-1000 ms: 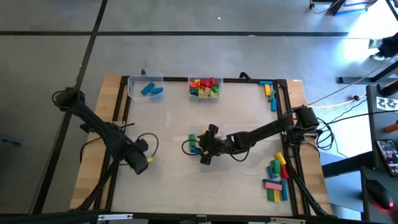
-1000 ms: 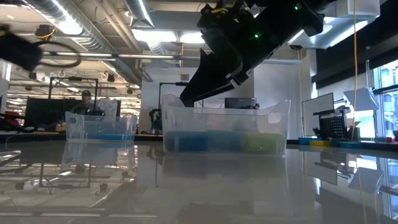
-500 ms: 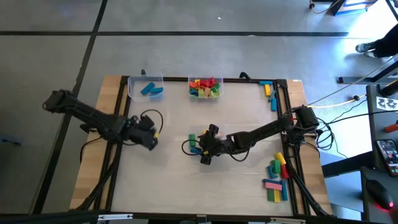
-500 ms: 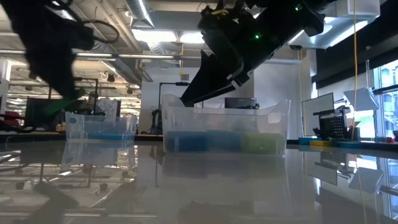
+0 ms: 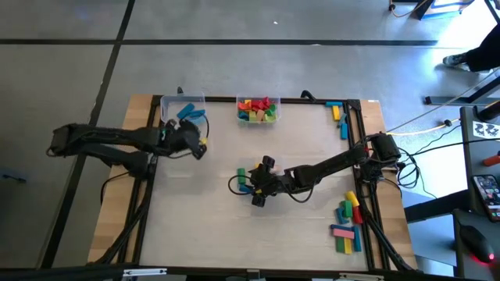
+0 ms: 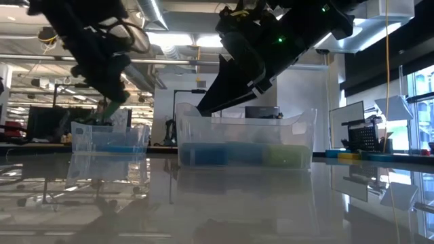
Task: Sort blocks by size
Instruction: Put the green rectangular block into the top left transparent bin
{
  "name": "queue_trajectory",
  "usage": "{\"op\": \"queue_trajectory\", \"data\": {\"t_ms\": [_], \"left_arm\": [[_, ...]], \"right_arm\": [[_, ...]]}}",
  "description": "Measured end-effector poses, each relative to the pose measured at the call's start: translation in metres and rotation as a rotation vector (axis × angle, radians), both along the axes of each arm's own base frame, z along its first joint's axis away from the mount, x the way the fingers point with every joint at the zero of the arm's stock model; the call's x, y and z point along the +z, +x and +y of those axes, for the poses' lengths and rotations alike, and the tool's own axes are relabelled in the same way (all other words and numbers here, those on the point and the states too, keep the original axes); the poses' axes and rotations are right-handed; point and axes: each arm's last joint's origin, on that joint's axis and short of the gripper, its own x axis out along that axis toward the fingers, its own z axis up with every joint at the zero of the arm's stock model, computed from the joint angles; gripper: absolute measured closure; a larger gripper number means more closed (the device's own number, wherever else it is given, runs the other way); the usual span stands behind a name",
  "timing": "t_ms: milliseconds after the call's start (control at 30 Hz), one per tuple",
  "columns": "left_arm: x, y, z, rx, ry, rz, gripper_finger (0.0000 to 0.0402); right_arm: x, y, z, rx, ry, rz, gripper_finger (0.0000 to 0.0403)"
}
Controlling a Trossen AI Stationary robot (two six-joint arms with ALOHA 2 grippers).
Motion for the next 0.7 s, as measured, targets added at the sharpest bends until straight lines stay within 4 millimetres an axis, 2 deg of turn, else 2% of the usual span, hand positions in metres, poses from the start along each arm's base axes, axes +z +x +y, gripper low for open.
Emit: {"op": "queue_trajectory", "data": {"t_ms": [433, 700], "left_arm": [[0.011, -0.011, 0.069, 0.168, 0.143, 0.023, 0.0286], [0.013, -0.021, 0.095, 0.235, 0.232, 0.019, 0.0286]], "right_arm": [[0.0, 0.0, 0.0, 0.0, 0.0, 0.0, 0.0155], [0.0, 0.0, 0.0, 0.0, 0.0, 0.0, 0.0155]]}}
